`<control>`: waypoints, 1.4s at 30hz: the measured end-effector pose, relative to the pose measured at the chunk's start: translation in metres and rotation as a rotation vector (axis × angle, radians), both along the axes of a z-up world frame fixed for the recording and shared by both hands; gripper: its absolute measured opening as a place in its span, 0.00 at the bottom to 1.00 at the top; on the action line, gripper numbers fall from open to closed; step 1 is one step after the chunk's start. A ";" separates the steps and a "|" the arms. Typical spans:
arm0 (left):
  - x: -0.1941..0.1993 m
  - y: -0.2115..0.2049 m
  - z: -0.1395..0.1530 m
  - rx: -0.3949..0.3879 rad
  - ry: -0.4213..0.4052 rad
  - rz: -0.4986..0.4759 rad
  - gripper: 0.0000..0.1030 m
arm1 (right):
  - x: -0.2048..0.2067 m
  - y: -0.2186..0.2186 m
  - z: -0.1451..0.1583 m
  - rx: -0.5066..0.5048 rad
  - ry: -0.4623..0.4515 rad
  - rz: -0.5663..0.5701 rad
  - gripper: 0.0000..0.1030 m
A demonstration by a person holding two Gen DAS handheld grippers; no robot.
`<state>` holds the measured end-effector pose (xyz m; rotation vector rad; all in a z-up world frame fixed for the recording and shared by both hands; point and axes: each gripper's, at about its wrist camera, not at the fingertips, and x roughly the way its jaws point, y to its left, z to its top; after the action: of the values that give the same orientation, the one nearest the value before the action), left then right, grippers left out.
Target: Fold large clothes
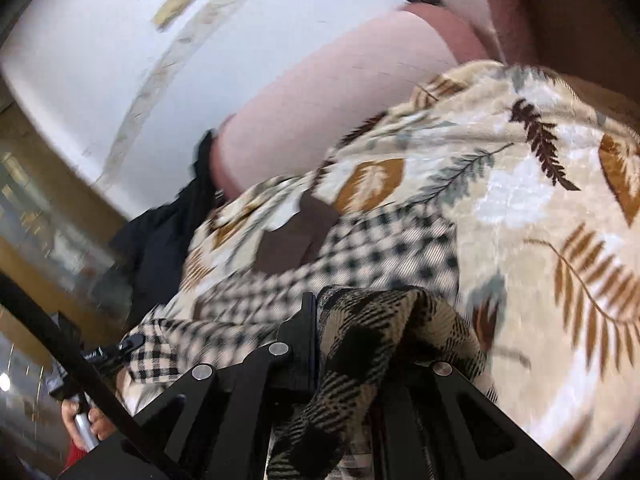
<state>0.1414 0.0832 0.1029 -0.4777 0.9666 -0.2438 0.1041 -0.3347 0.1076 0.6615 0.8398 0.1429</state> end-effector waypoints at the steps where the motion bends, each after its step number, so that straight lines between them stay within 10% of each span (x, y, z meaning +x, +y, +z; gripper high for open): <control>1: 0.007 0.000 -0.008 -0.004 0.015 0.009 0.05 | 0.009 -0.004 -0.013 0.013 0.023 -0.018 0.06; 15: 0.058 0.015 -0.027 -0.141 0.038 0.027 0.05 | 0.057 -0.034 -0.046 0.126 0.052 -0.075 0.10; 18: 0.073 0.018 -0.031 -0.229 0.055 0.044 0.10 | 0.068 -0.042 -0.055 0.174 0.054 -0.109 0.18; 22: 0.090 0.031 -0.048 -0.445 0.097 0.121 0.33 | 0.071 -0.065 -0.058 0.227 -0.005 -0.216 0.70; 26: 0.104 0.040 -0.063 -0.546 0.125 0.185 0.37 | 0.075 -0.086 -0.058 0.275 -0.030 -0.263 0.71; 31: 0.113 0.047 -0.067 -0.570 0.117 0.236 0.47 | 0.077 -0.089 -0.044 0.199 -0.046 -0.262 0.71; 42: 0.092 0.053 -0.032 -0.312 0.056 0.231 0.60 | 0.072 -0.057 -0.023 0.006 -0.027 -0.189 0.71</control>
<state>0.2333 0.1361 0.0707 -0.8802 0.9223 -0.1731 0.1764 -0.3919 0.0844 0.7390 0.7470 -0.0163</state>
